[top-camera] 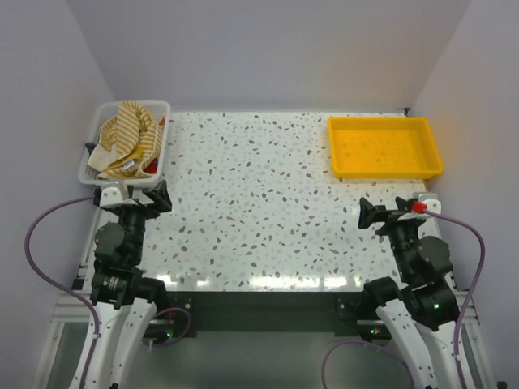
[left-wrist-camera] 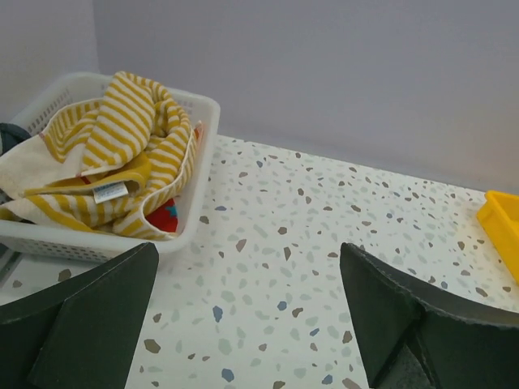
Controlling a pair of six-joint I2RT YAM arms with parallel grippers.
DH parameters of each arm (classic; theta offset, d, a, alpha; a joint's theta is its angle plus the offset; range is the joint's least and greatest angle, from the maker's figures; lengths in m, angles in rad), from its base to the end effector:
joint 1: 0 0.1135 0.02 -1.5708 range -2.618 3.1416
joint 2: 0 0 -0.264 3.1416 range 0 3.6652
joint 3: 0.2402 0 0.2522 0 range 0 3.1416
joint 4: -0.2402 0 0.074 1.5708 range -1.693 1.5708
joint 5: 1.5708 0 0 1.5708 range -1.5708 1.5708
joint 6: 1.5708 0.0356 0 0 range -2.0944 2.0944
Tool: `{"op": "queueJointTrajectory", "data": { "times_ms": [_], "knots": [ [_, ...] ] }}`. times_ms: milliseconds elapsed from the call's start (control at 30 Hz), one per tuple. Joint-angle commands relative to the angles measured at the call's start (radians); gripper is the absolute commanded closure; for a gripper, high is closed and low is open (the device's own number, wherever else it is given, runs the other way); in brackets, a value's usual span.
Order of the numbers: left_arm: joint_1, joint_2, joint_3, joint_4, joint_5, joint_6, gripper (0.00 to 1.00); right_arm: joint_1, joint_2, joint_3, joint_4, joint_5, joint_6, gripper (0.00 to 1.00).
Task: Fold and stack the towels
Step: Grab crumpled towel
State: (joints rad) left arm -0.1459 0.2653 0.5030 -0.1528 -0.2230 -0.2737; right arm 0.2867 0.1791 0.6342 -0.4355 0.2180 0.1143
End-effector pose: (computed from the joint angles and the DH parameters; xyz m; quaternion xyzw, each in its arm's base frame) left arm 0.0976 -0.0064 0.3079 -0.1247 0.6657 -0.0788 0.7315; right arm 0.0622 0.0103 0.3242 0.0175 0.7001 0.0667 0.7107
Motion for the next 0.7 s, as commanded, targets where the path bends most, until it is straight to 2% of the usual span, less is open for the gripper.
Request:
{"op": "queueJointTrajectory", "data": {
  "times_ms": [0,67,233,433,467,500,533,667],
  "knots": [
    [0.003,0.084,0.066,0.013,-0.024,-0.015,0.0,-0.004,0.02,0.042,-0.012,0.003,0.044,0.01],
    [0.003,0.144,0.101,0.021,-0.032,-0.015,0.0,-0.004,0.02,0.044,-0.023,0.0,0.061,0.01],
    [0.005,0.426,0.209,0.032,-0.093,-0.021,0.0,-0.006,0.046,0.059,-0.049,0.007,0.113,0.01],
    [0.011,0.825,0.469,-0.108,-0.249,-0.079,0.0,-0.001,0.082,0.078,-0.028,-0.037,0.116,0.01],
    [0.022,0.874,0.538,-0.149,-0.266,-0.088,0.0,0.0,0.085,0.076,-0.023,-0.049,0.113,0.01],
    [0.058,0.993,0.595,-0.181,-0.289,-0.122,0.0,-0.001,0.097,0.073,-0.011,-0.066,0.107,0.01],
    [0.074,1.026,0.63,-0.197,-0.291,-0.133,0.0,-0.001,0.102,0.07,-0.006,-0.069,0.105,0.01],
    [0.178,1.162,0.677,-0.195,-0.267,-0.191,0.0,0.0,0.128,0.056,0.017,-0.091,0.111,0.01]
  ]
}}
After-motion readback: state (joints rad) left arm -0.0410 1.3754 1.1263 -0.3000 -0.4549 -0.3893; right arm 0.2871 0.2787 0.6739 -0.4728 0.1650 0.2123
